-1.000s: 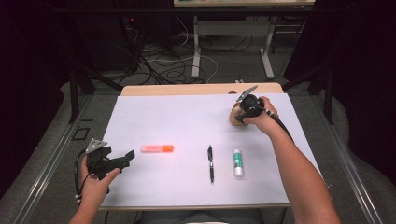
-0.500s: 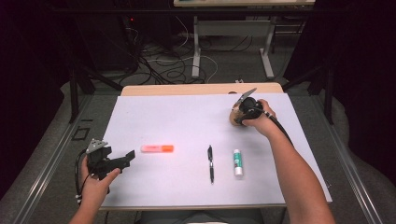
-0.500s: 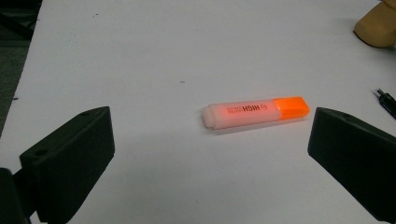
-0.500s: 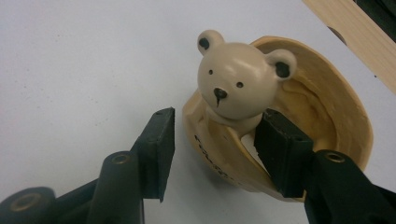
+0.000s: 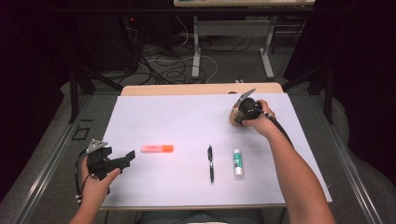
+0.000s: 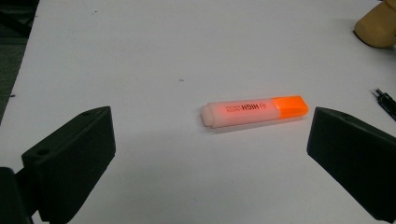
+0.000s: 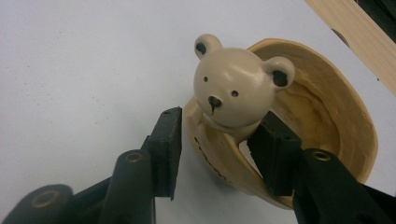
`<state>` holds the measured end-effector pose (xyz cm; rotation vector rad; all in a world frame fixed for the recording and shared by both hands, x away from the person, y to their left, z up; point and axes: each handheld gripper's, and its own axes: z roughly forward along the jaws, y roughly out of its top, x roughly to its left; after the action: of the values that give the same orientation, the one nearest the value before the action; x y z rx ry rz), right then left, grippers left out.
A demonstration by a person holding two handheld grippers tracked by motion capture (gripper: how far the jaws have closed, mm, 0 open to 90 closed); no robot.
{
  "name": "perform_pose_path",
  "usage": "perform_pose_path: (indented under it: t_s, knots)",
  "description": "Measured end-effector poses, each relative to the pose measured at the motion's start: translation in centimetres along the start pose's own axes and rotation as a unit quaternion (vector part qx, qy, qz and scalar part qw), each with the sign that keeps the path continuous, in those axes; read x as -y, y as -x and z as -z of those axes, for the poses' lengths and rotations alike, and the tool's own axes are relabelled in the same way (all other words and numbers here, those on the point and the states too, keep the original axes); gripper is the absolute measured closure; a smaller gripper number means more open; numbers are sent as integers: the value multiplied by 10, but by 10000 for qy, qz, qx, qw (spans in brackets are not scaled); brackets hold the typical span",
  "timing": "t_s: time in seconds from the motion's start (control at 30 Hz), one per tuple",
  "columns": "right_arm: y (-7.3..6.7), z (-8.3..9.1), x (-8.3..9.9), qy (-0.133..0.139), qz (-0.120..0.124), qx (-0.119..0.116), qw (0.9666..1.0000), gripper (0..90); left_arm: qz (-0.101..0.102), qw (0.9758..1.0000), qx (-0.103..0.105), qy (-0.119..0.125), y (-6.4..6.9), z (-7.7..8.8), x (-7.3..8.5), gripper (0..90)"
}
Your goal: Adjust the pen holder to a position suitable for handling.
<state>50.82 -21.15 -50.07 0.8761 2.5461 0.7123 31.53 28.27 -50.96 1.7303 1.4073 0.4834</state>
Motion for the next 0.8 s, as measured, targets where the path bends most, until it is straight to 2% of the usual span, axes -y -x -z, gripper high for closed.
perform_pose_path:
  t_s: [0.03, 0.13, 0.27, 0.3, 0.33, 0.4, 0.47, 0.5, 0.6, 0.63, 0.67, 0.73, 0.8]
  knots:
    - [2, -1, 0, 80, 142, -32, 9999, 566, 0, 10000, -1, 0, 0, 0, 0, 13]
    - [3, 1, 1, 75, 144, -5, 9999, 647, 3, 10000, -2, 5, 0, 0, 0, 13]
    - [4, 1, 2, 32, 196, -55, 9998, 659, -4, 10000, -7, -13, 0, 0, 0, 15]
    - [4, -1, 2, 152, 265, -41, 9995, 660, -4, 10000, -6, -7, 0, -1, 0, 15]
    - [3, 1, 2, -2, 278, -29, 9996, 661, -1, 10000, -2, -10, 0, -1, 0, 15]
    - [2, 2, 2, -41, 366, -18, 9993, 666, -2, 10000, -8, -15, 0, -1, 0, 15]
    - [2, 2, 2, -50, 433, 8, 9990, 670, 0, 10000, -13, -11, 0, -1, 0, 15]
    - [2, 2, 2, -45, 530, -83, 9986, 678, 0, 10000, -3, -4, 0, -1, 0, 15]
    - [0, 4, 3, -116, 500, -103, 9986, 687, 1, 10000, -5, -10, 0, 0, 0, 15]
    - [1, 3, 3, -45, 651, -129, 9978, 690, -1, 10000, -5, -10, 0, -1, 0, 15]
    - [0, 4, 2, -128, 730, -131, 9972, 694, -1, 10000, -5, -11, 0, -1, 0, 15]
    - [0, 4, 2, -125, 747, -82, 9971, 696, -3, 10000, -8, -9, 0, -1, 0, 15]
    - [0, 4, 2, -111, 757, -131, 9970, 698, -1, 10000, -16, -10, 0, -1, 0, 15]
